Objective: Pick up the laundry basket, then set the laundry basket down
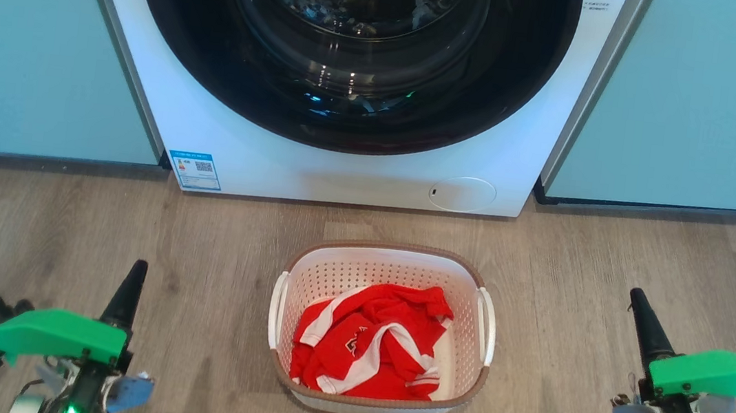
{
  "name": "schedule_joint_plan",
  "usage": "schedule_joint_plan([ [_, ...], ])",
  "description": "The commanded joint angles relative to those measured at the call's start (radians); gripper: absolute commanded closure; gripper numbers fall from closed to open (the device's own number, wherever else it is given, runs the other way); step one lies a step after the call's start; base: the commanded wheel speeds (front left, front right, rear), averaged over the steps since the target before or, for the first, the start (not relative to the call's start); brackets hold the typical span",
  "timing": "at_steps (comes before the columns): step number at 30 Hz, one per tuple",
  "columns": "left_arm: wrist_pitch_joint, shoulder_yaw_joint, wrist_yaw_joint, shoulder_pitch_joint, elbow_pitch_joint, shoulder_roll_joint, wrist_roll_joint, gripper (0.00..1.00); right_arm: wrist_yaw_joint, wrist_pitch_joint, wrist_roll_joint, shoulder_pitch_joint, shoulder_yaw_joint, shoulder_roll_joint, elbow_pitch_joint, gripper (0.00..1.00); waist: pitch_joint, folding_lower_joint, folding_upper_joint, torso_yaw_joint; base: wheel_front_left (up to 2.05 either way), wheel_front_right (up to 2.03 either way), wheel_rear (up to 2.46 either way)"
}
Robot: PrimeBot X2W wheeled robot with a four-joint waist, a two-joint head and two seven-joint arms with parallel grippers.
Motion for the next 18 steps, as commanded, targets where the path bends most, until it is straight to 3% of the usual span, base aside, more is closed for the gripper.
schedule_joint_plan([
  [1,0.008,0.041,-0.012,-0.066,-0.025,-0.001,-0.020,1.00,-0.001,0.010,0.029,-0.021,0.010,-0.009,-0.040,1.00,0.000,0.0000,0.0000,0.000,0.00,0.00,0.00],
  [18,0.049,0.109,-0.074,-0.073,-0.014,-0.032,-0.172,1.00,-0.002,0.039,0.236,-0.016,-0.006,-0.010,-0.044,1.00,0.001,0.0000,0.0000,0.005,0.00,0.00,0.00],
])
